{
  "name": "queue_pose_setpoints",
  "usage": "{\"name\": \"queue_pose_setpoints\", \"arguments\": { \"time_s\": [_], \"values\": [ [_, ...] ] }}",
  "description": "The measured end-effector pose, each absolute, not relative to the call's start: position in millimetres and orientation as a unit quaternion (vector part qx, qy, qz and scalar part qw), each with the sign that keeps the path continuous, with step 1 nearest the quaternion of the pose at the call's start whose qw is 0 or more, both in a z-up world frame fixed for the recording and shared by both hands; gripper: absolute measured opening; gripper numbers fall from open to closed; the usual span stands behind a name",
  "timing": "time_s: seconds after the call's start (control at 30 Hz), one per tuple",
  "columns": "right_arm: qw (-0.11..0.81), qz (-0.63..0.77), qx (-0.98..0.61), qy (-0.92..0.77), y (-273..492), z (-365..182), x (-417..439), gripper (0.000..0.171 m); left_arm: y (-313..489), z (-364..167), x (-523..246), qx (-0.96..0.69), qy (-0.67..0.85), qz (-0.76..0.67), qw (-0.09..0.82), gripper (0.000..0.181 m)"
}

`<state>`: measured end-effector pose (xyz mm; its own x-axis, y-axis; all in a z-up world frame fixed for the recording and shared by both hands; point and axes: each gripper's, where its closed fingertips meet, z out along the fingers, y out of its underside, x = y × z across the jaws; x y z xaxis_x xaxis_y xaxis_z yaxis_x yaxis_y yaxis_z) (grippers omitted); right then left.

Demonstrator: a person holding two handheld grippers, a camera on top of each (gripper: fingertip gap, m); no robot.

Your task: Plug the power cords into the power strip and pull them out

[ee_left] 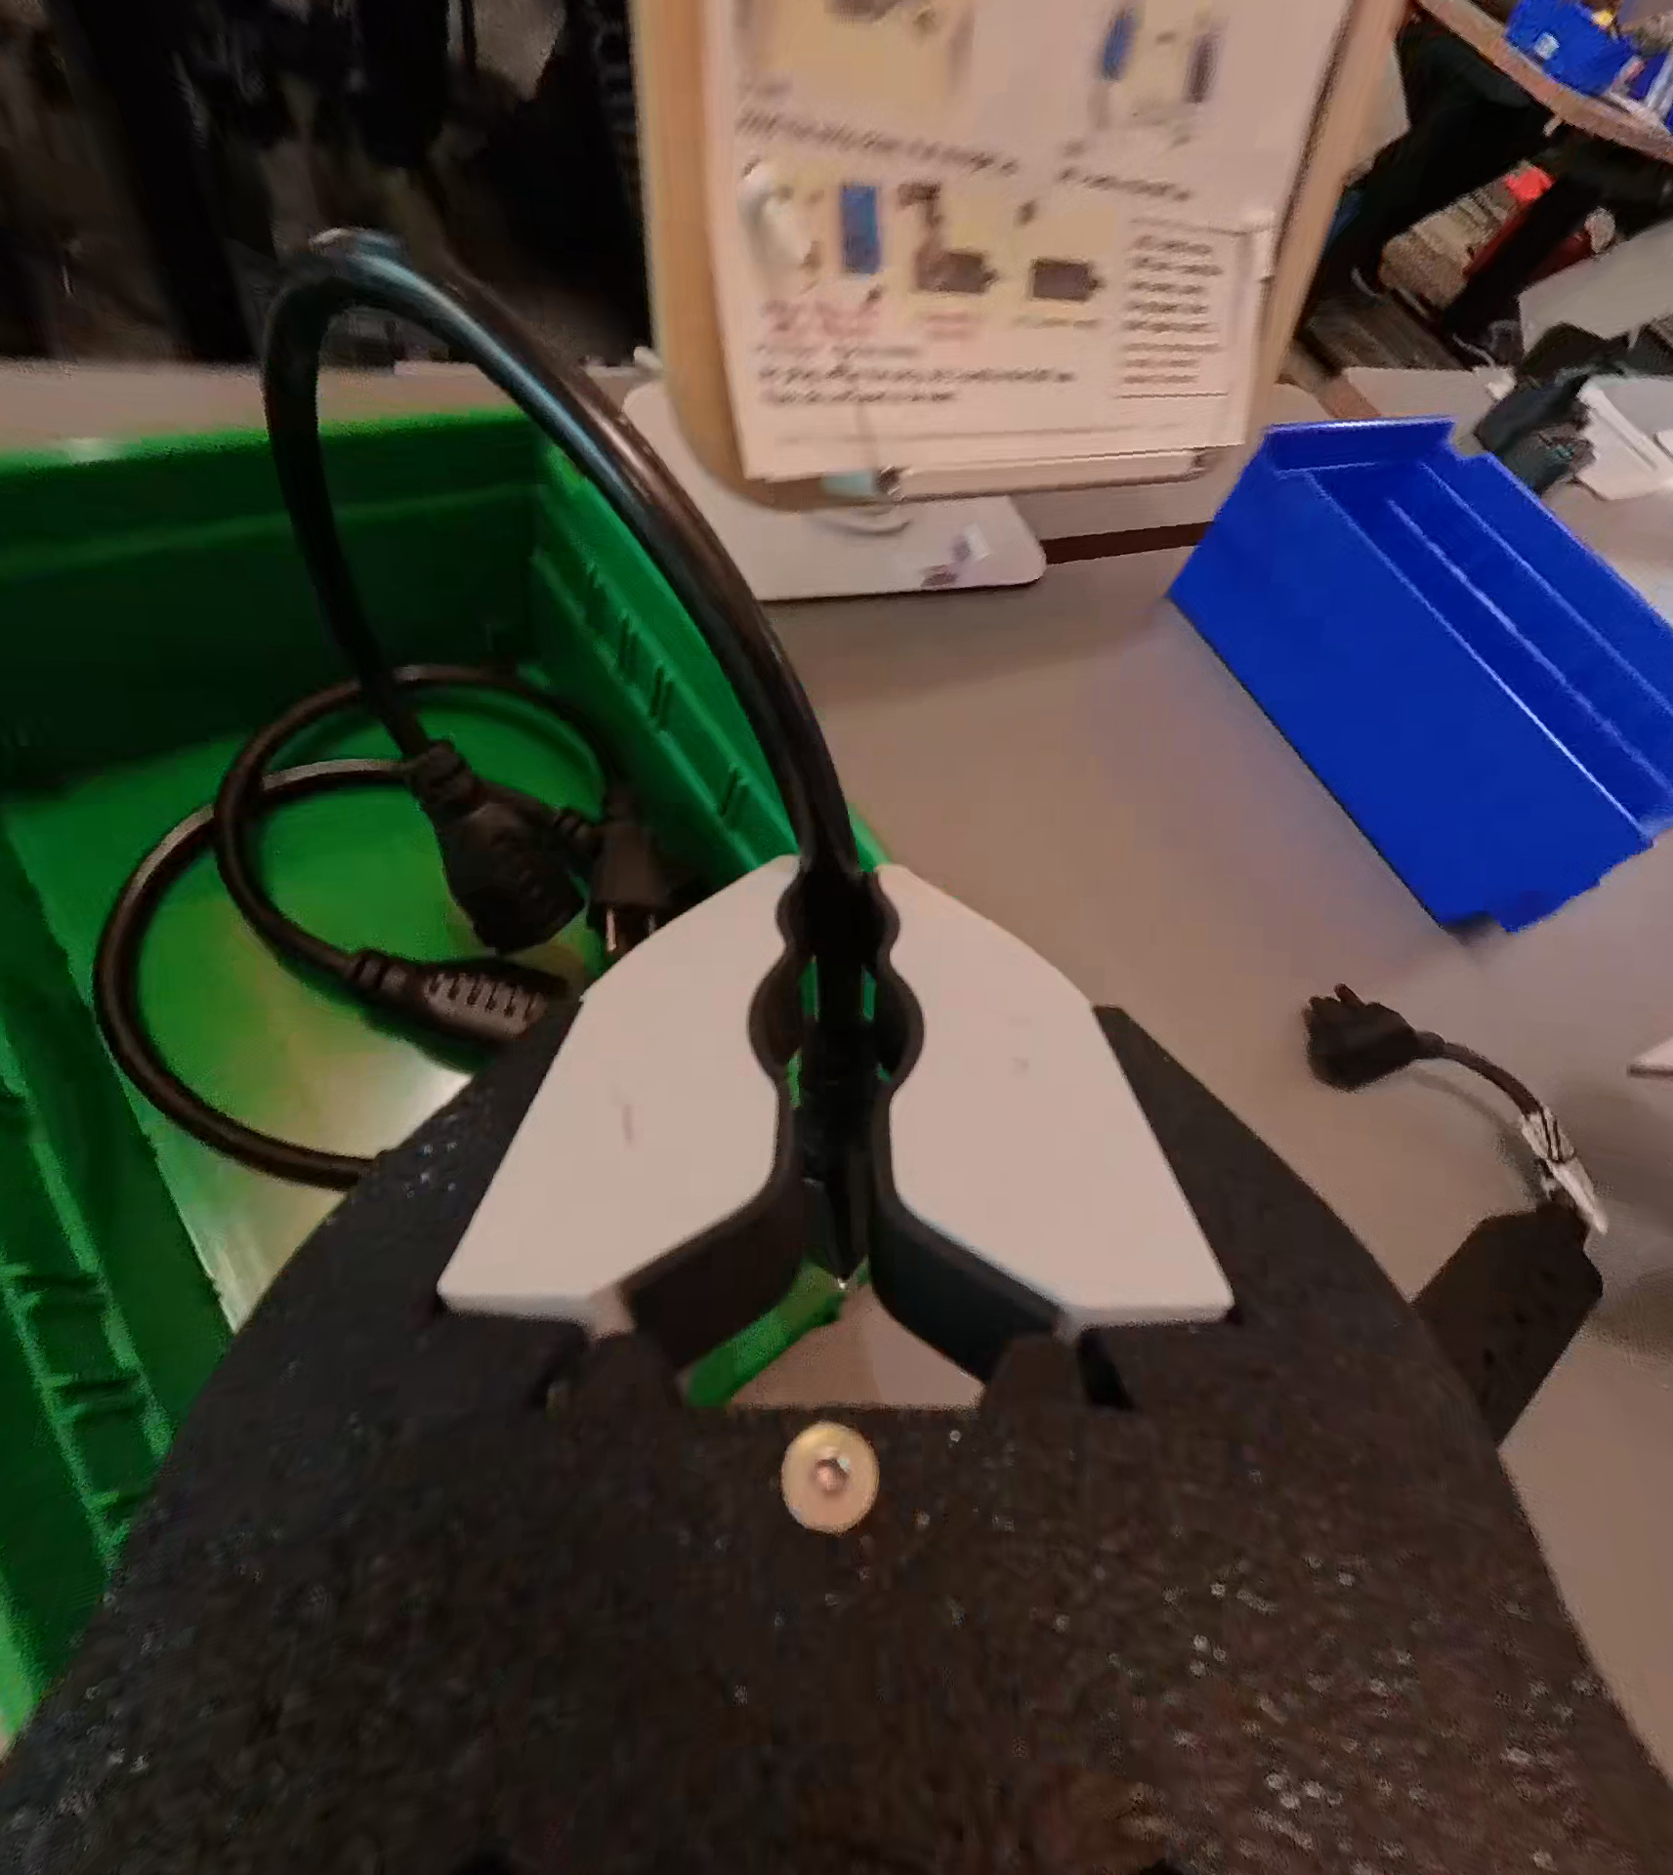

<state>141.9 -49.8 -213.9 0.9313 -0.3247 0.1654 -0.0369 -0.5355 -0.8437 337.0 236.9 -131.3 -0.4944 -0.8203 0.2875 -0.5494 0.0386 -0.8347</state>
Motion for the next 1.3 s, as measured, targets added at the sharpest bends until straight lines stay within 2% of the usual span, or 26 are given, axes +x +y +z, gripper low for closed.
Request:
{"name": "queue_pose_setpoints", "arguments": {
  "time_s": [0.2,0.3,0.4,0.47,0.57,0.8,0.9,1.07,1.3],
  "values": [
    [0.501,-0.192,-0.832,0.143,-44,-189,153,0.069,194,-49,296,-0.349,0.747,-0.529,0.203,0.008],
    [0.538,-0.198,-0.802,0.17,-33,-170,154,0.071,162,-16,267,-0.303,0.743,-0.565,0.192,0.008],
    [0.607,-0.193,-0.749,0.183,-12,-142,148,0.078,120,-5,231,-0.255,0.74,-0.602,0.159,0.008],
    [0.652,-0.183,-0.714,0.175,3,-123,138,0.083,89,-10,203,-0.218,0.742,-0.622,0.12,0.009],
    [0.682,-0.17,-0.693,0.161,18,-112,126,0.078,48,-25,169,-0.185,0.738,-0.645,0.075,0.008],
    [0.708,-0.121,-0.679,0.152,28,-109,113,0.051,-16,-65,122,-0.141,0.756,-0.639,0.004,0.008],
    [0.699,-0.115,-0.694,0.131,29,-116,110,0.025,-28,-72,115,-0.13,0.763,-0.633,-0.007,0.008],
    [0.681,-0.14,-0.71,0.112,28,-125,114,0.025,-29,-81,116,-0.132,0.767,-0.628,0.0,0.008],
    [0.547,-0.348,-0.756,0.09,10,-130,138,0.024,-14,-84,129,-0.151,0.758,-0.628,0.093,0.01]
  ]
}}
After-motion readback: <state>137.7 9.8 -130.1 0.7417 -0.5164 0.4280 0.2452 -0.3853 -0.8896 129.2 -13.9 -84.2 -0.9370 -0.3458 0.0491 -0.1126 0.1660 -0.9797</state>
